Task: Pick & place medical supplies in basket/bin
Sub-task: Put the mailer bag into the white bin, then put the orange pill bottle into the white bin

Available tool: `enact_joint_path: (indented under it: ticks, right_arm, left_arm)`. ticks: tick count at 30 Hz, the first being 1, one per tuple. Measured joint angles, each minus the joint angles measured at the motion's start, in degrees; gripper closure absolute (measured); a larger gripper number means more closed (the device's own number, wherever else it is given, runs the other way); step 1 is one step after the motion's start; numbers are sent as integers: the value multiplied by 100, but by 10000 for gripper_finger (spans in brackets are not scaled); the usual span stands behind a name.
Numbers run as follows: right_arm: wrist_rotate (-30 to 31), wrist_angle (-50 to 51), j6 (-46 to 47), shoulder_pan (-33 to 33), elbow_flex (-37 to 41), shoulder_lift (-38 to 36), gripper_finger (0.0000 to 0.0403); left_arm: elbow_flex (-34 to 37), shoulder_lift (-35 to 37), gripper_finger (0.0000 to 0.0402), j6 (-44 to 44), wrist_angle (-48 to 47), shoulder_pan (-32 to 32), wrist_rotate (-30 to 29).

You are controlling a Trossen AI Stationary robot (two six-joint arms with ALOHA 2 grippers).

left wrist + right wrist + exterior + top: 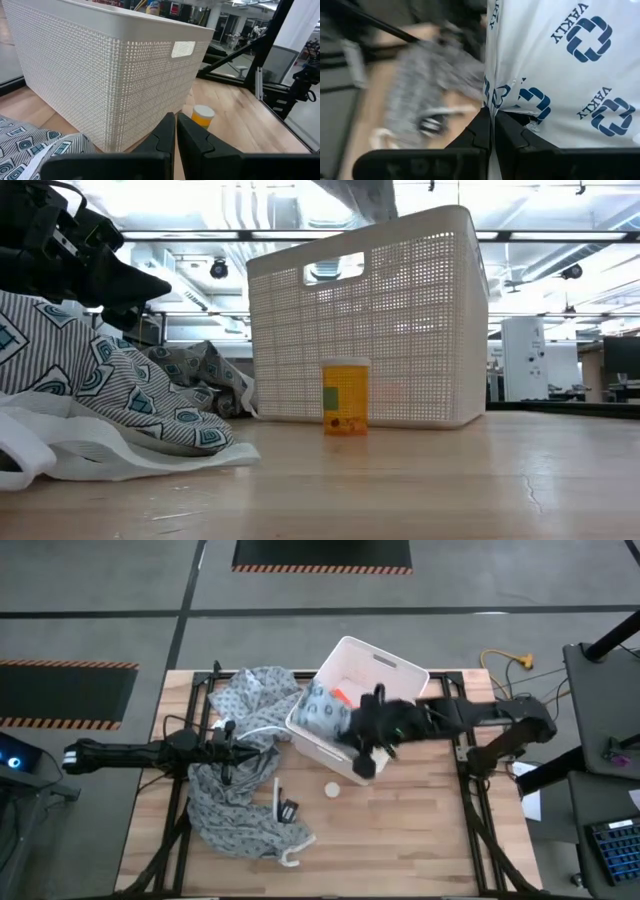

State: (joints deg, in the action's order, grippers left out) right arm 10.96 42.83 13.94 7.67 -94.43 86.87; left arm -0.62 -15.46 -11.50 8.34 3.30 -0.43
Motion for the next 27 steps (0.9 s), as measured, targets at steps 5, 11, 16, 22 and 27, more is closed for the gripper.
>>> enact_joint_path:
  ticks: [5,11,16,22,27]
  right_arm:
    - [-372,857,379,-574,-247,184,395]
    - [-261,1294,683,-799,-471,352,392]
    - [-201,1439,329,-781,-575,325,354]
    - [-74,1640,251,-810,-573,326,252]
    - [407,1594,274,-817,-649,328,183]
  left_arm:
    - [0,0,402,0,0,-1,0]
    - [0,0,402,-1,0,-1,0]
    - [0,0,402,-1,0,1,0]
    - [0,0,402,2,0,-1,0]
    - [0,0,402,2,0,-1,0]
